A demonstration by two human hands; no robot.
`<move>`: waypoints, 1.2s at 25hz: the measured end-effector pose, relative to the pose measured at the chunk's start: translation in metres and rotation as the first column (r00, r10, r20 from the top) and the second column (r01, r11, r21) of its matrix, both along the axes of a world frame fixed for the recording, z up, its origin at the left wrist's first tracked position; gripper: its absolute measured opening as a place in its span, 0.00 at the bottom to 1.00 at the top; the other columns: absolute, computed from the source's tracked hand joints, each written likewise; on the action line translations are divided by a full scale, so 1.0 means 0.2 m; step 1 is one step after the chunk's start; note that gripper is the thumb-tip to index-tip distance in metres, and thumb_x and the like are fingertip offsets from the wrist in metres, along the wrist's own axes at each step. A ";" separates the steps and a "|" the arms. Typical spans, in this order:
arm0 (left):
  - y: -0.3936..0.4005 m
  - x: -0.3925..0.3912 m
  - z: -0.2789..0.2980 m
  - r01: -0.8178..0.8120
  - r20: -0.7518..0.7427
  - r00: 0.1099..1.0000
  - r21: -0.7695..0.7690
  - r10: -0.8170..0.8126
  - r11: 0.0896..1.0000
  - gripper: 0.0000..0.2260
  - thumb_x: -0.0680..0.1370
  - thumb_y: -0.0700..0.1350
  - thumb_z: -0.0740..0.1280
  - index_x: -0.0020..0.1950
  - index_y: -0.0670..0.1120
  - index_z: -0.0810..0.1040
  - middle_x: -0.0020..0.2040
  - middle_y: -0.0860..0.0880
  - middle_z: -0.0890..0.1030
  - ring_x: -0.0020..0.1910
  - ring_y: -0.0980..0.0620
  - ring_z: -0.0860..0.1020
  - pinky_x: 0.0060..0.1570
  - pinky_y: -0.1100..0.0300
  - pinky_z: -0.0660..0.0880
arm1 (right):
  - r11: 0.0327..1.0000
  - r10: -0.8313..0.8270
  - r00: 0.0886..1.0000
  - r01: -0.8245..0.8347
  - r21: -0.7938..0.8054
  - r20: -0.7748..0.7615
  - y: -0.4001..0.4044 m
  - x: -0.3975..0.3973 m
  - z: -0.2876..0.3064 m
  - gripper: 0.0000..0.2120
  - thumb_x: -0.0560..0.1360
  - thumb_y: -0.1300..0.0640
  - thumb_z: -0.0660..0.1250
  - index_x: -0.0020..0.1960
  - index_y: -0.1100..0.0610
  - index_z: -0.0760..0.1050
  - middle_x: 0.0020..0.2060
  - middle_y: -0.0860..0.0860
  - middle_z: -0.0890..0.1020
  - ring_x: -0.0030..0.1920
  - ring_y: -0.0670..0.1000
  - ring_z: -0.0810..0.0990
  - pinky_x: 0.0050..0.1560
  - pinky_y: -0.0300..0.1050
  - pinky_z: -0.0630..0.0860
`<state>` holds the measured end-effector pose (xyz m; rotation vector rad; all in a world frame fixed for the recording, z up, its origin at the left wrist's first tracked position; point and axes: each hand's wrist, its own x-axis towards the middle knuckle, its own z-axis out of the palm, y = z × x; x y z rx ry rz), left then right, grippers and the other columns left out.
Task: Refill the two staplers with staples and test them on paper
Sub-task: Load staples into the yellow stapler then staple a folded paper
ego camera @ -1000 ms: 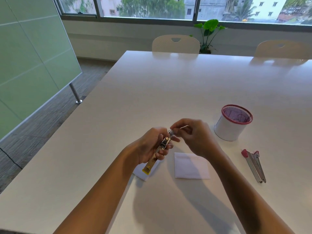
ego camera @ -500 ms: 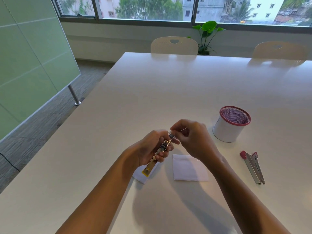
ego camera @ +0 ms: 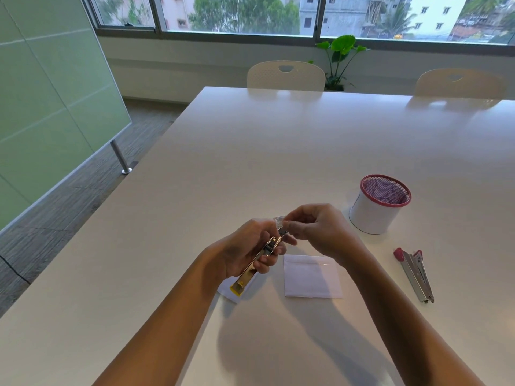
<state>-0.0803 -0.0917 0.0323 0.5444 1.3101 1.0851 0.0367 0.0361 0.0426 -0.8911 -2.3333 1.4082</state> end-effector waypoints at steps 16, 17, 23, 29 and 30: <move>0.00 0.01 0.04 -0.049 0.036 0.998 0.000 0.049 0.999 0.10 0.76 0.43 0.53 0.45 0.41 0.72 0.35 0.47 0.68 0.28 0.54 0.59 0.22 0.65 0.56 | 0.839 0.261 0.961 -0.178 0.515 -0.094 -0.05 0.07 -0.05 0.11 0.77 0.64 0.68 0.46 0.49 0.83 0.49 0.44 0.79 0.49 0.43 0.79 0.47 0.31 0.76; 0.00 0.01 0.04 -0.043 0.030 0.999 -0.001 0.043 0.999 0.09 0.76 0.43 0.53 0.46 0.41 0.70 0.35 0.47 0.68 0.28 0.54 0.59 0.23 0.65 0.55 | 0.809 0.289 0.955 -0.205 0.551 -0.069 -0.05 0.07 -0.06 0.10 0.77 0.63 0.68 0.46 0.49 0.83 0.50 0.44 0.78 0.51 0.43 0.77 0.48 0.32 0.76; 0.00 0.02 0.03 0.013 0.027 1.000 -0.013 -0.012 1.000 0.17 0.78 0.44 0.52 0.57 0.38 0.74 0.35 0.48 0.68 0.28 0.55 0.59 0.22 0.66 0.57 | 0.770 0.230 0.971 -0.140 0.623 -0.066 0.02 0.07 -0.08 0.12 0.78 0.65 0.66 0.46 0.51 0.83 0.53 0.46 0.77 0.55 0.46 0.74 0.52 0.33 0.73; 0.00 0.02 0.04 0.043 0.034 0.999 0.004 -0.043 0.999 0.21 0.78 0.47 0.53 0.63 0.37 0.74 0.35 0.49 0.68 0.28 0.55 0.60 0.24 0.65 0.58 | 0.849 0.140 0.986 -0.071 0.524 -0.093 0.05 0.08 -0.07 0.17 0.79 0.67 0.60 0.45 0.52 0.84 0.54 0.47 0.78 0.57 0.46 0.74 0.51 0.30 0.68; 0.00 0.02 0.04 0.047 0.035 0.998 0.005 -0.047 0.999 0.22 0.77 0.48 0.54 0.64 0.36 0.73 0.35 0.49 0.69 0.28 0.55 0.60 0.24 0.65 0.58 | 0.879 0.109 0.988 -0.046 0.475 -0.105 0.05 0.08 -0.07 0.18 0.79 0.67 0.59 0.44 0.52 0.84 0.54 0.47 0.78 0.57 0.46 0.74 0.50 0.31 0.67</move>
